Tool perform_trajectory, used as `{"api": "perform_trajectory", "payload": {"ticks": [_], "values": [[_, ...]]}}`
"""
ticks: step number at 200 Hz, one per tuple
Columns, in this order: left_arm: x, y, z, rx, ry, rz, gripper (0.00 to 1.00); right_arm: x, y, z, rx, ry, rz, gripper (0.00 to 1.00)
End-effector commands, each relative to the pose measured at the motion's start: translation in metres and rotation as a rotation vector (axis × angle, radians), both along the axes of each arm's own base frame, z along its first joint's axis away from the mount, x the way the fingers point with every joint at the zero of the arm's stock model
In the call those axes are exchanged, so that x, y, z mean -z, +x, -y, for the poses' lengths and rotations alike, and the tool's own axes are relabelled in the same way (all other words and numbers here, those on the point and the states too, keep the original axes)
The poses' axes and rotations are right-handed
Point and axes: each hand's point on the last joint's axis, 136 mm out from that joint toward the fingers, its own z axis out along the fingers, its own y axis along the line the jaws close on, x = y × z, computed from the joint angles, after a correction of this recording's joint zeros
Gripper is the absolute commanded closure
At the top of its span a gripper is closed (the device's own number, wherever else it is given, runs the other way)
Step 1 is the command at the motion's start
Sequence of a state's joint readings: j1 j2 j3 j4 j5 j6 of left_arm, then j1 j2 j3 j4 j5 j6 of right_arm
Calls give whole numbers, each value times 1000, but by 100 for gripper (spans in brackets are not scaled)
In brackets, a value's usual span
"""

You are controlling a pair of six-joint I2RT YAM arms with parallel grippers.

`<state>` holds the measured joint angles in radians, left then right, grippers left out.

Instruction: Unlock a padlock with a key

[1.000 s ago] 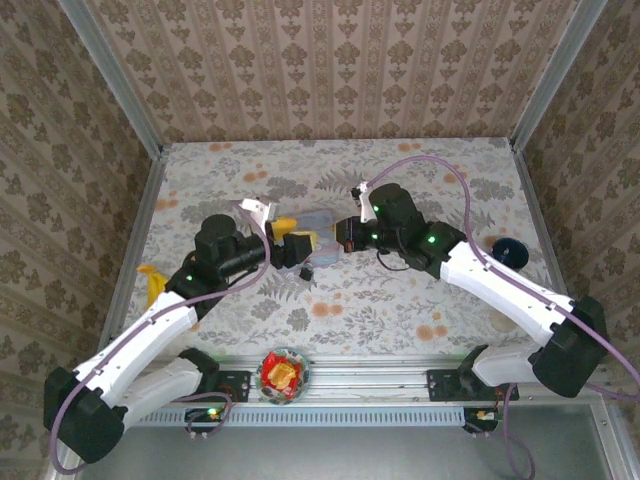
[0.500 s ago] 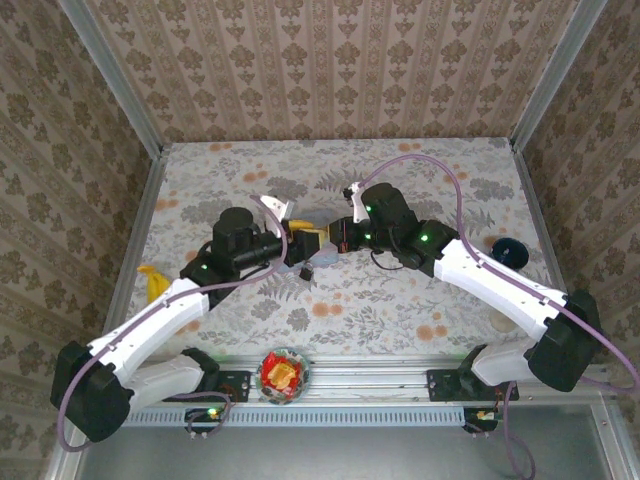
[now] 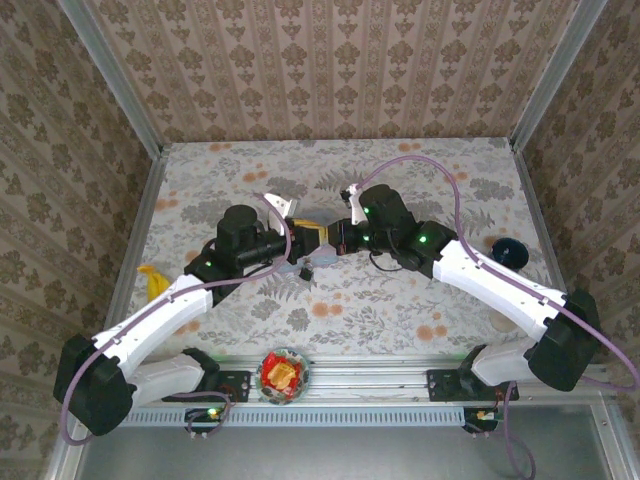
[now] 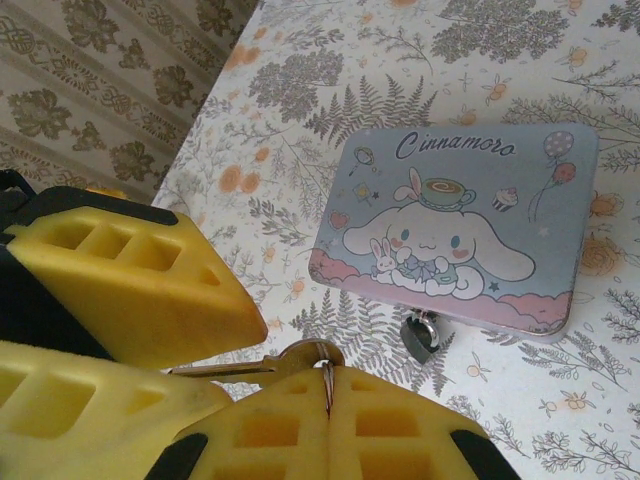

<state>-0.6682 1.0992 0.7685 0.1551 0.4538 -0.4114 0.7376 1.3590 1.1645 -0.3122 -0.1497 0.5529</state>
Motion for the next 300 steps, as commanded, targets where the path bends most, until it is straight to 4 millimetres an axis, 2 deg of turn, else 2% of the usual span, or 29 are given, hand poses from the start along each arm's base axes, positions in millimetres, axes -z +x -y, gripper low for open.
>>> {"api": "perform_trajectory", "payload": {"ticks": [1, 33, 75, 95, 141, 183, 212, 247, 270, 300], "values": [[-12, 2, 3, -2, -23, 28, 77, -13, 4, -5, -1, 10, 39, 100], [-11, 4, 1, -14, -17, 28, 84, -12, 4, -6, -2, 9, 38, 100], [-7, 5, 1, -22, -3, 21, 100, -14, 4, -7, -4, 11, 42, 100], [-3, 6, -1, -29, 17, 21, 100, -14, 4, -7, 0, 8, 44, 100], [-9, 0, -11, -20, 88, 101, 100, -14, 5, 10, 52, -46, 68, 79], [-23, -18, -20, 57, 147, 236, 100, -21, 0, 31, 99, -58, 120, 71], [-38, -35, -18, 150, 135, 329, 100, -36, -11, 39, 90, -2, 193, 66], [-56, -68, -8, 338, 42, 430, 100, -60, -39, 34, -32, 151, 297, 55], [-62, -77, -6, 392, -10, 454, 100, -70, -63, 26, -161, 234, 348, 47], [-69, -82, -4, 449, -72, 424, 100, -77, -81, 19, -266, 275, 371, 49]]}}
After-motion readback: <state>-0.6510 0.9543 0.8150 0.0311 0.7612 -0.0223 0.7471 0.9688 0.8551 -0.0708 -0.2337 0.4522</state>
